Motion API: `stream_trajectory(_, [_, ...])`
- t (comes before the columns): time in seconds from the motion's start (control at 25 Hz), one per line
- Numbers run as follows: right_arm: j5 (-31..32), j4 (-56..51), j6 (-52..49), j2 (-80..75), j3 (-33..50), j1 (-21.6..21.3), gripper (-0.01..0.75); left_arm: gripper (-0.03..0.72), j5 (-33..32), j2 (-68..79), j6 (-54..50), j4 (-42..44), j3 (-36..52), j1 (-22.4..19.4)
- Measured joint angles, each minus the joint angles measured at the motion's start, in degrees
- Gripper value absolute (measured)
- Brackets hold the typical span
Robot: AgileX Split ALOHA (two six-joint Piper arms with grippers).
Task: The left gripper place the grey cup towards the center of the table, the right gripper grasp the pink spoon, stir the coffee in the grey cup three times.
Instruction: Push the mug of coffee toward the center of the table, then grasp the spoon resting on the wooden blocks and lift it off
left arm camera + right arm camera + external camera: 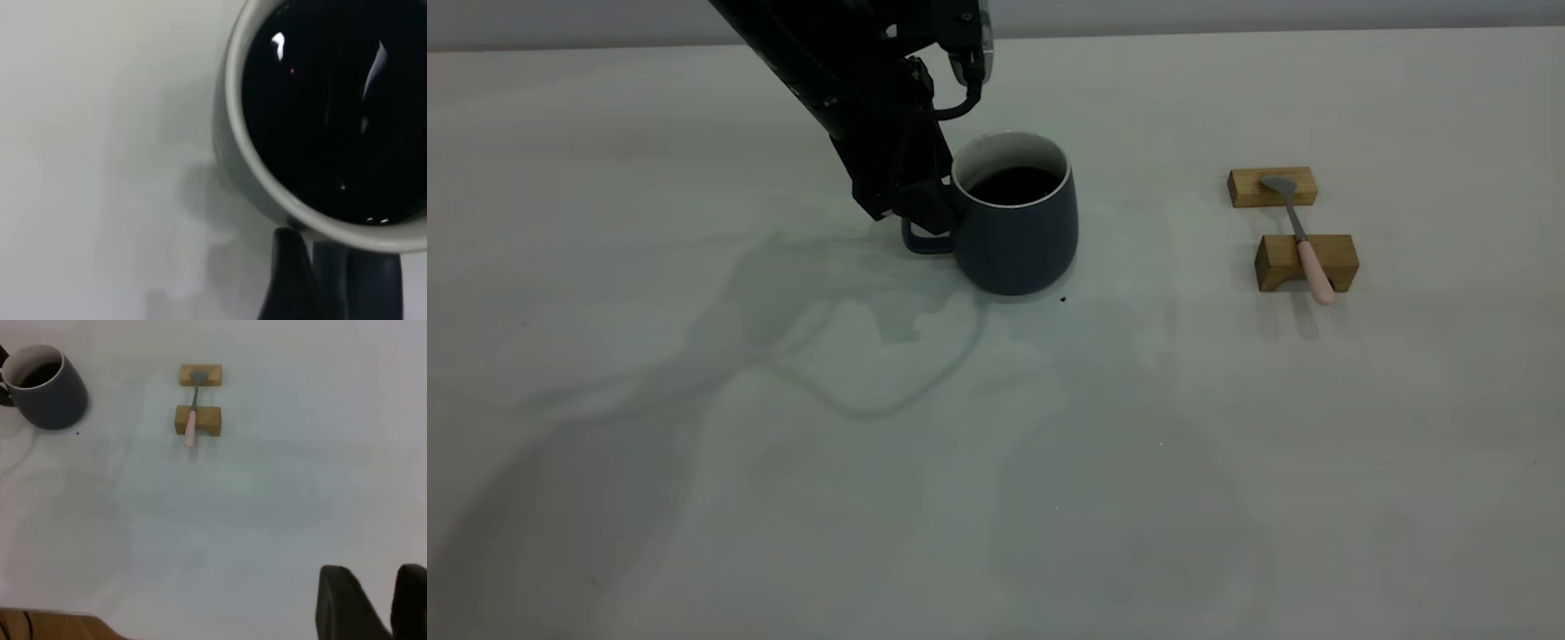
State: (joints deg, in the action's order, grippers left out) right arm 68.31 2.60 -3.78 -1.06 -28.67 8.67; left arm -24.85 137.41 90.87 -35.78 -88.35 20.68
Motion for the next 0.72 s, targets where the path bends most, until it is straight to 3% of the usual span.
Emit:
stream_trajectory(0.12, [0.00,0.00,0.00,0.00,0.00,0.00,0.229,0.568,-1.97,-0.77,-5.87,3.12,0.00,-0.45])
stream_trajectory(0.36, [0.00,0.00,0.00,0.00,0.00,0.00,0.233,0.568,-14.94,-12.45,-23.14,14.39,0.00,-1.23])
stream_trajectory(0.72, [0.00,0.00,0.00,0.00,0.00,0.00,0.236,0.568,-36.76,-41.75,-61.15,22.93,0.00,-1.23])
